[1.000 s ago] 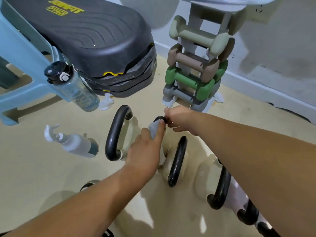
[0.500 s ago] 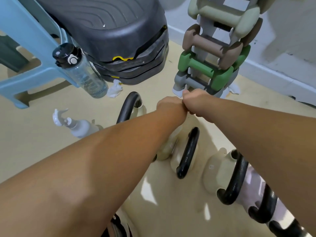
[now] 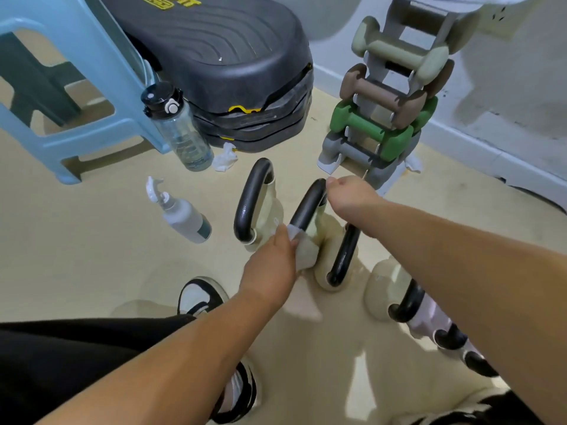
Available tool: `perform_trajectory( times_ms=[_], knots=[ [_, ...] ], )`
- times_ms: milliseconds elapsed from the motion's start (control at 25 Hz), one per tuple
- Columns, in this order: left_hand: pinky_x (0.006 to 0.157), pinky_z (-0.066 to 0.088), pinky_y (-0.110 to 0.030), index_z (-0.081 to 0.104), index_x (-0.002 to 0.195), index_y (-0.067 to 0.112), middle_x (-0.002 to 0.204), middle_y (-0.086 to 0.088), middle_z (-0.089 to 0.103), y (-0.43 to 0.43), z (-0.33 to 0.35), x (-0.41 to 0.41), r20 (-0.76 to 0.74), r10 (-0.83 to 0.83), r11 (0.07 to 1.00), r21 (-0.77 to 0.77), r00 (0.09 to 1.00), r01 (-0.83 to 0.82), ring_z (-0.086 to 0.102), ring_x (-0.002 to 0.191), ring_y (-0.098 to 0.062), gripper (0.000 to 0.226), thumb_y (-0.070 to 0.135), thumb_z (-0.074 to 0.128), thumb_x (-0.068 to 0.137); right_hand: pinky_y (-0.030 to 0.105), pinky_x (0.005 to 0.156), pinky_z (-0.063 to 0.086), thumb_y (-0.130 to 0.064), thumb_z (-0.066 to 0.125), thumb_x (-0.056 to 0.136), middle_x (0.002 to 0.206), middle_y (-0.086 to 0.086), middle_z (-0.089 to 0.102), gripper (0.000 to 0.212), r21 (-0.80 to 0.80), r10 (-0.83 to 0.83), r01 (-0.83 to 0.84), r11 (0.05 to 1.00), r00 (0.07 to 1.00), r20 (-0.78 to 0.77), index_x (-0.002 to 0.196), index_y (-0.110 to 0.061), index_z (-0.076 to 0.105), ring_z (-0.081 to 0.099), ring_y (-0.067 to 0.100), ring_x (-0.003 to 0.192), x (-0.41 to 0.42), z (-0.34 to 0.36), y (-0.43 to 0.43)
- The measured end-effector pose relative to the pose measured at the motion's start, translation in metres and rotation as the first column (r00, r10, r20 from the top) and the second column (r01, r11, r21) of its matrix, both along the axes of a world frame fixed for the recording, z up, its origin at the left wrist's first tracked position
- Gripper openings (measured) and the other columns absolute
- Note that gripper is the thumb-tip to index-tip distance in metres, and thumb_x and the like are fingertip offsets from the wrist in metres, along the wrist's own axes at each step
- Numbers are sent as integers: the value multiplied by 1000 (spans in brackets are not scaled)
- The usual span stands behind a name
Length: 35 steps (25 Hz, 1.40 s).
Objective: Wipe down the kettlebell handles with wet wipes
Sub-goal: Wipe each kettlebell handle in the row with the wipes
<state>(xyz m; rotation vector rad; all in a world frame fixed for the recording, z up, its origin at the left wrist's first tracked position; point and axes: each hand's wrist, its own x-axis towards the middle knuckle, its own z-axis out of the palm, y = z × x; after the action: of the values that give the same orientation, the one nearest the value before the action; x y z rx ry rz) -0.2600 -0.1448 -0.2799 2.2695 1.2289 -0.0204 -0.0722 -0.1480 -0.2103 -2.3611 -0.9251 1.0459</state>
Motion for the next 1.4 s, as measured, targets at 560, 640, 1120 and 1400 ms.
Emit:
perform_trajectory(
  times_ms=[560, 640, 1120, 1400],
  knots=[
    [67, 44, -33, 64, 98, 16, 87, -10, 72, 17, 9, 30, 253, 551, 708, -647, 795, -285, 55, 73, -21, 51, 42, 21, 107, 41, 102, 48, -36, 58, 95, 133, 3, 63, 38, 166, 39, -63, 984, 989, 142, 129, -20, 64, 57, 26, 121, -26, -21, -11],
    [65, 46, -31, 69, 100, 15, 86, -8, 73, 25, 7, 28, 146, 658, 524, -793, 739, -310, 56, 77, -21, 53, 40, 23, 109, 44, 104, 45, -34, 53, 99, 147, 5, 52, 41, 127, 115, -157, 979, 950, 289, 138, -21, 57, 50, 29, 130, -29, -27, -12],
    [73, 52, -30, 58, 76, 13, 73, -2, 66, 62, 59, -6, 338, 712, 702, -355, 616, -617, 65, 75, -26, 40, 41, 48, 103, 35, 77, 44, -14, 49, 89, 119, 10, 55, 22, 66, 102, -130, 989, 941, 322, 105, -7, 62, 56, 35, 106, -63, 3, 18],
    [89, 38, -32, 58, 111, 24, 114, -2, 67, 107, 58, -10, 420, 438, 897, -141, 795, -419, 58, 110, -26, 36, 47, 30, 107, 34, 92, 51, -8, 43, 90, 106, 4, 64, 38, 230, -112, 176, 957, 957, -269, 111, -23, 72, 60, 30, 100, -70, 16, 68]
  ],
)
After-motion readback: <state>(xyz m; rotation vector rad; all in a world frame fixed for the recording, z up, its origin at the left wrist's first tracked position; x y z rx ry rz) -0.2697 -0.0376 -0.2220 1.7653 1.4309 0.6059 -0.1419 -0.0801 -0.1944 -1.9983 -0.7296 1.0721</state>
